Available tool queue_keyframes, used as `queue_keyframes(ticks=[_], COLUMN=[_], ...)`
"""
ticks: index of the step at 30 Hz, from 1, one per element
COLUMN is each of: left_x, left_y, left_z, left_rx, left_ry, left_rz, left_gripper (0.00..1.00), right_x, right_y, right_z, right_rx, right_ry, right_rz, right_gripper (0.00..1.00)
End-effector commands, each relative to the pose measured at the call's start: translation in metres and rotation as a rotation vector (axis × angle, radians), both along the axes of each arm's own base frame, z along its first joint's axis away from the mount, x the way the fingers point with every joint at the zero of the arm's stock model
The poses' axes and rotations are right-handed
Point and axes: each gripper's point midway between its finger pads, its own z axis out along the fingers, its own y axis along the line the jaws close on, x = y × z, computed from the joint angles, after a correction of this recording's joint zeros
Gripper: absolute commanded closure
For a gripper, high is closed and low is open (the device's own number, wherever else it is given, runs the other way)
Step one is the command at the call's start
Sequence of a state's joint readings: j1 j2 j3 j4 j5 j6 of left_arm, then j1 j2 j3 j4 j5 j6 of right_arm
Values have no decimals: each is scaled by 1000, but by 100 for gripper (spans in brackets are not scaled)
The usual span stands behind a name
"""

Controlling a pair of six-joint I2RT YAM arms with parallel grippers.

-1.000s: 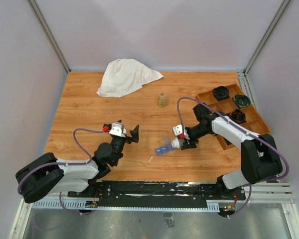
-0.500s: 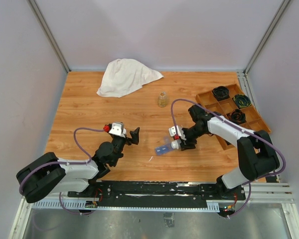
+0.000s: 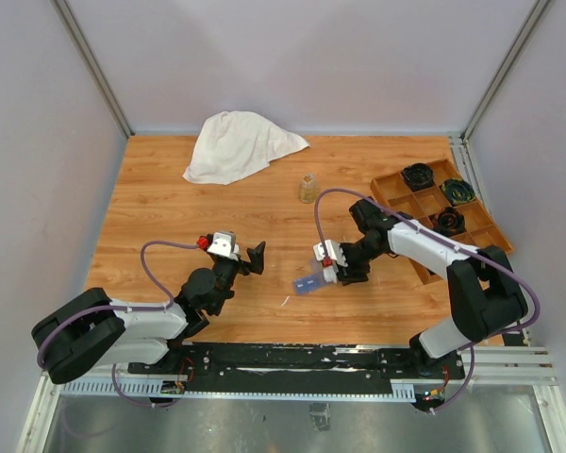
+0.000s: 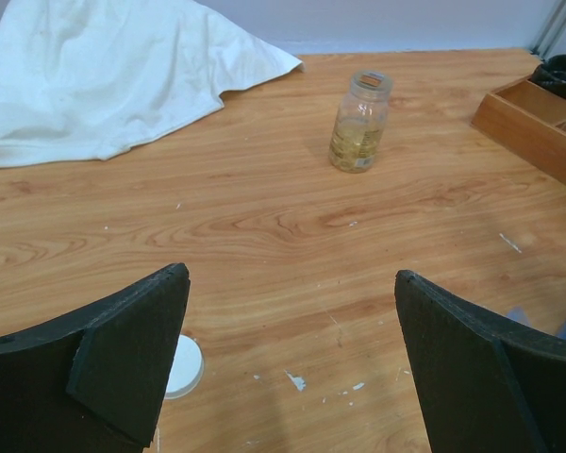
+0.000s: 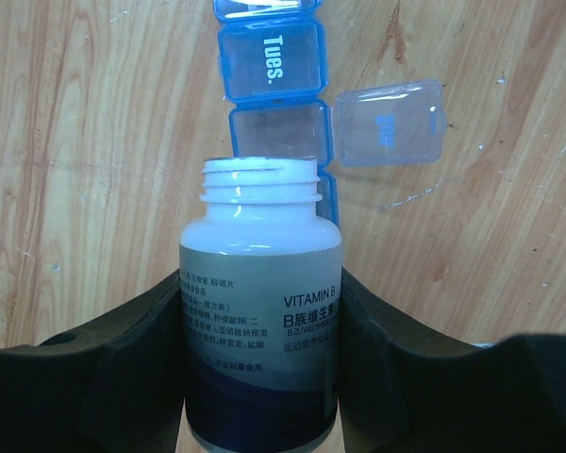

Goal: Sort the pills into containers

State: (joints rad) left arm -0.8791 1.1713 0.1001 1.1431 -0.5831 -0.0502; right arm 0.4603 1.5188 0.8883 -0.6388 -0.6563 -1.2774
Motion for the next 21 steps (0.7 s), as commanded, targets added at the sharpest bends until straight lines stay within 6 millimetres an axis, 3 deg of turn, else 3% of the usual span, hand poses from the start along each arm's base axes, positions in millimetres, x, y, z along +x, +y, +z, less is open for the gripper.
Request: queue_keyframes(ticks=[1, 21], left_x=[4, 5], left_y=[-2, -2], left_z=[10, 9], left_rx=[-30, -27], left_ry=[-15, -13], left_rz=[10, 11], left_gripper=[1, 1], right_x=[7, 6], right_y=[3, 4], right_z=[3, 1], right_rx=[-40, -104], right_ry=[-27, -52], right_rz=[-10, -8], right_gripper=[99, 99])
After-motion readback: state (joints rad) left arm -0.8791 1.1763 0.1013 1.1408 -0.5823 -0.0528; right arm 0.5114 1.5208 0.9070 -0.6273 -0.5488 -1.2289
